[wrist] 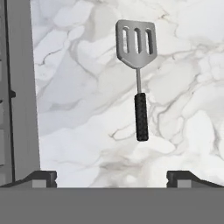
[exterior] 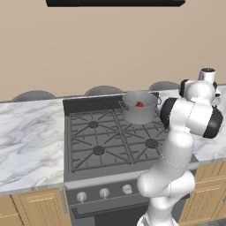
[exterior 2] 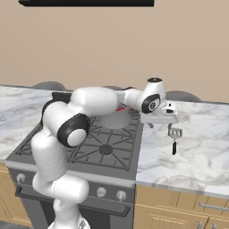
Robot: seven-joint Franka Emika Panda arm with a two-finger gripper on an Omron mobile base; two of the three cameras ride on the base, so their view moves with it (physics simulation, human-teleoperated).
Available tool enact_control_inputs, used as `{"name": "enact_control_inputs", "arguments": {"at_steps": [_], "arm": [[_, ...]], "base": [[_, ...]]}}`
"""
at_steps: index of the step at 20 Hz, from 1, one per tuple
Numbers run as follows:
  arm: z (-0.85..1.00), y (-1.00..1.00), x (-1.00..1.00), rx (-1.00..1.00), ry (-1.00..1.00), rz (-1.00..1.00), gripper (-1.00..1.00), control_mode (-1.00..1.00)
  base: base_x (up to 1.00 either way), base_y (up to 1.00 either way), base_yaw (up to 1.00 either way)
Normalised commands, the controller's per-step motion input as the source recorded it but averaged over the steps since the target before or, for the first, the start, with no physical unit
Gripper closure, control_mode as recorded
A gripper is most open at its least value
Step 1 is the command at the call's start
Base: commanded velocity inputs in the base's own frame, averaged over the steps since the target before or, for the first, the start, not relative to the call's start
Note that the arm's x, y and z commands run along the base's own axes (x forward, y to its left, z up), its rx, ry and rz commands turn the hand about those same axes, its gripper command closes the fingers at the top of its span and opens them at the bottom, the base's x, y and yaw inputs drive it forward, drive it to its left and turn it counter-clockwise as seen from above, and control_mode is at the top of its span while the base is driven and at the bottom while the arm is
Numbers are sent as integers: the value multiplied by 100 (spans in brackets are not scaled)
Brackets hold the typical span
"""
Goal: Put the onion and bell pepper in the pot. Retrieve the spatula and lightly stir the vegetables in the pot.
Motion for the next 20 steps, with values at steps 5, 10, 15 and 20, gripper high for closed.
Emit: {"name": "enact_control_inputs", "arguments": {"at_steps": [5, 10, 15, 20], "arm": [[-29, -30, -17, 0, 1, 0, -100, -100], [-32, -20, -2, 0, 0, 0, -100, -100], [-32, -16, -2, 0, 0, 0, -100, -100], [-34, -9, 0, 0, 1, 0, -100, -100]], "base": [[0, 0, 0], [0, 0, 0], [0, 0, 0], [0, 0, 0]]}}
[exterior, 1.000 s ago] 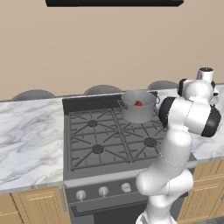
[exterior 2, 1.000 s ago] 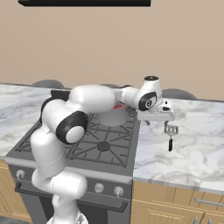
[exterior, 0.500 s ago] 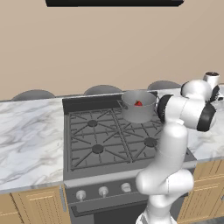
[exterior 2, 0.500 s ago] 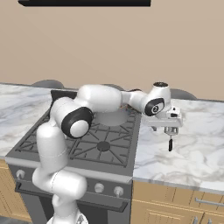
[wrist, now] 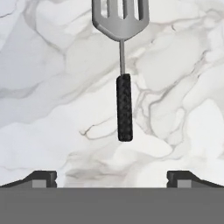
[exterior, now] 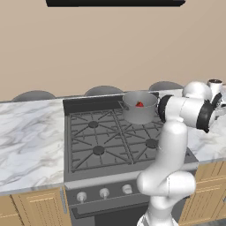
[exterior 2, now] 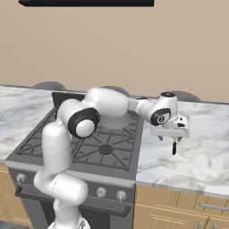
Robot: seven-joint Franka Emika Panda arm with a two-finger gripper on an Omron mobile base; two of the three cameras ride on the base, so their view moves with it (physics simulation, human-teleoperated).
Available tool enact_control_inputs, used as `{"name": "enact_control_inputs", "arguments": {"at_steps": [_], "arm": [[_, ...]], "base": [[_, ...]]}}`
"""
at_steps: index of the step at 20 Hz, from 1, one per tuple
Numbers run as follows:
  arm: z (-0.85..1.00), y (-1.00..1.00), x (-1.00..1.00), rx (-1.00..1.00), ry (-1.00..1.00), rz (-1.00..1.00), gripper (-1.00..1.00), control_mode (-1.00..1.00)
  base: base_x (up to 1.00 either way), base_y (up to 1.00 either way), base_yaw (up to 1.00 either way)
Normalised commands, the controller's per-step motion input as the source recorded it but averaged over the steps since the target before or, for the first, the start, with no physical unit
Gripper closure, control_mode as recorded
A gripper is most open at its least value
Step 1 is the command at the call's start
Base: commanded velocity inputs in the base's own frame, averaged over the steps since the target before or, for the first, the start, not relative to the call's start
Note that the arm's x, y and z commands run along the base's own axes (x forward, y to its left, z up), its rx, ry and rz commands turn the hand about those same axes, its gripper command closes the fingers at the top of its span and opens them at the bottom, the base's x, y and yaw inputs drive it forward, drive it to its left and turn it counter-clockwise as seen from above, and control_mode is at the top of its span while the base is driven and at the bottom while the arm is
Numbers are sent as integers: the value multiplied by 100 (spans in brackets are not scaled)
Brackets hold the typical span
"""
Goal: Put the onion and bell pepper in the pot. Retrieve the spatula and lightly stir the vegetables in the pot.
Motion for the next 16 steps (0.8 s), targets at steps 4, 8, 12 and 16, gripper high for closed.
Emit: {"name": "enact_control_inputs", "arguments": {"at_steps": [4, 8, 12, 16], "arm": [[-32, -1, 1, 5, 1, 0, -100, -100], [-30, -8, 0, 7, 3, 0, -100, -100], [-35, -9, -1, 3, 0, 0, -100, -100], [-27, -17, 9, 0, 0, 0, -100, -100]], "base": [[0, 0, 0], [0, 0, 0], [0, 0, 0], [0, 0, 0]]}}
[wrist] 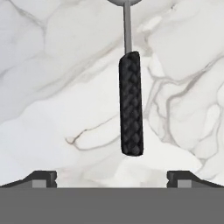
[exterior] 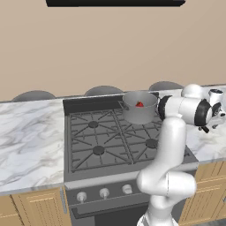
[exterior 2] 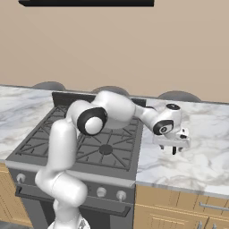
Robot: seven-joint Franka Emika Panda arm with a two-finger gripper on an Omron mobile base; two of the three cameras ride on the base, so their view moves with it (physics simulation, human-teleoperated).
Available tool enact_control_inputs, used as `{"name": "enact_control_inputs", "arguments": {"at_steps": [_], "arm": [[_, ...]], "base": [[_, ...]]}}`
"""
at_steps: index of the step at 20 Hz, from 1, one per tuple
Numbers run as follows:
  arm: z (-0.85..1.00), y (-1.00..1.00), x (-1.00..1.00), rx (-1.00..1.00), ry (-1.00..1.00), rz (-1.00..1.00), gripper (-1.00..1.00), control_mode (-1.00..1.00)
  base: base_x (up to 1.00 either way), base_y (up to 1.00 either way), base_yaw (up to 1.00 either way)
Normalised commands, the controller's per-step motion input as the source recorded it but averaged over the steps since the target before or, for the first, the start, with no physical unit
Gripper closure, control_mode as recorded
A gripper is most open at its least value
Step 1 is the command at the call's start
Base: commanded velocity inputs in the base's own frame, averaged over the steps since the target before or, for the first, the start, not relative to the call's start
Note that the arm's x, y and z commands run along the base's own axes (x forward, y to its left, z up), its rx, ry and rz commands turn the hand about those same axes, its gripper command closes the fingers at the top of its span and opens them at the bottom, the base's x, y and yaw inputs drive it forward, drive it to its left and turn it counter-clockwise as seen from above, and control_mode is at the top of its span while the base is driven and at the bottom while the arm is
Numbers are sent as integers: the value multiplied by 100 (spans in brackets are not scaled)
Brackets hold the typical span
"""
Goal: Put the onion and bell pepper in the pot. Retrieve the spatula and lightly stir the vegetables in the pot.
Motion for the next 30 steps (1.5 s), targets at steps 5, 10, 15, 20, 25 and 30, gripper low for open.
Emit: {"name": "enact_control_inputs", "arguments": {"at_steps": [5, 10, 15, 20, 25, 30], "arm": [[-20, -7, 12, 0, 0, 0, -100, -100], [-18, -7, 12, 0, 0, 0, -100, -100], [-15, -12, 12, -1, 0, 0, -100, -100], [-7, -9, 12, -1, 0, 0, -100, -100], [-1, -3, 8, 0, 0, 0, -100, -100], [-13, -1, -2, -4, 0, 2, -100, -100]], "base": [[0, 0, 0], [0, 0, 0], [0, 0, 0], [0, 0, 0], [0, 0, 0], [0, 0, 0]]}}
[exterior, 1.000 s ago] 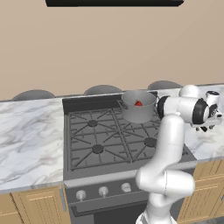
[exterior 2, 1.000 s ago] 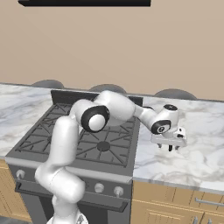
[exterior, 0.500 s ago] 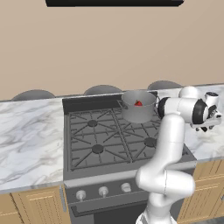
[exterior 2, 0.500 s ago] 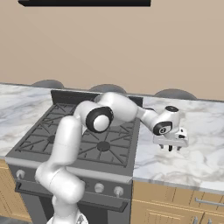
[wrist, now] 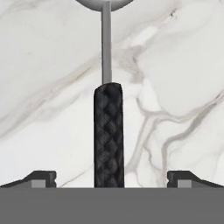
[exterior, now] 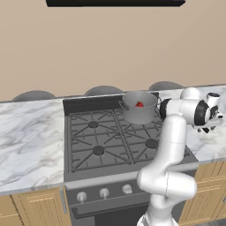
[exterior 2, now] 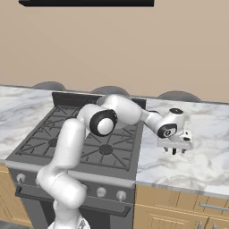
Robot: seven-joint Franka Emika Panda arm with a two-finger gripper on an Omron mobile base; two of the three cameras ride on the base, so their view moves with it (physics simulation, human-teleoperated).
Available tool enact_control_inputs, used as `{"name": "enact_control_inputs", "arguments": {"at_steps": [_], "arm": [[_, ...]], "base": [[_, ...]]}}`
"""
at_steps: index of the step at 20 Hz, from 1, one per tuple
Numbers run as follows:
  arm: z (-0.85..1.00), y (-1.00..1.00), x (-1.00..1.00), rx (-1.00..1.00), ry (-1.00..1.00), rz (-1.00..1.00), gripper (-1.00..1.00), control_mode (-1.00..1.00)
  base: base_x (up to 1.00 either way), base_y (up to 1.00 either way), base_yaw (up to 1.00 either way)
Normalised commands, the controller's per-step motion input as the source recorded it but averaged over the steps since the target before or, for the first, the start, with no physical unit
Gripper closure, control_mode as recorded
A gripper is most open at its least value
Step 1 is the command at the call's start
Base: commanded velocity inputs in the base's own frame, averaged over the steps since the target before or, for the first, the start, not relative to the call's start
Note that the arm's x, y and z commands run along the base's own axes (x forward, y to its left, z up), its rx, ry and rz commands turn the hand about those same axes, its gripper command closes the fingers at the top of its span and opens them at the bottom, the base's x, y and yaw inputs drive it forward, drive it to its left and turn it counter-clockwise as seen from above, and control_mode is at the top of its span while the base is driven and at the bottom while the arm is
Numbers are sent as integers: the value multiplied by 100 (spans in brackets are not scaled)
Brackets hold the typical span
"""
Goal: Put the onion and bell pepper in the pot. Retrieve the spatula and lightly stir the vegetables in the pot.
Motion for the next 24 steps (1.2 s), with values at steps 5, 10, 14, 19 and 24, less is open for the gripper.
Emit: {"name": "enact_control_inputs", "arguments": {"at_steps": [5, 10, 14, 19, 24], "arm": [[-42, 9, -22, -11, 0, 4, 100, -100], [-42, 2, -16, -5, 0, 4, 100, -100], [-38, 0, -12, 0, 0, 5, 100, -100], [-9, 1, -19, 0, 0, 6, 100, -100], [7, 6, -13, 0, 0, 6, 100, -100]], "base": [[0, 0, 0], [0, 0, 0], [0, 0, 0], [0, 0, 0], [0, 0, 0]]}}
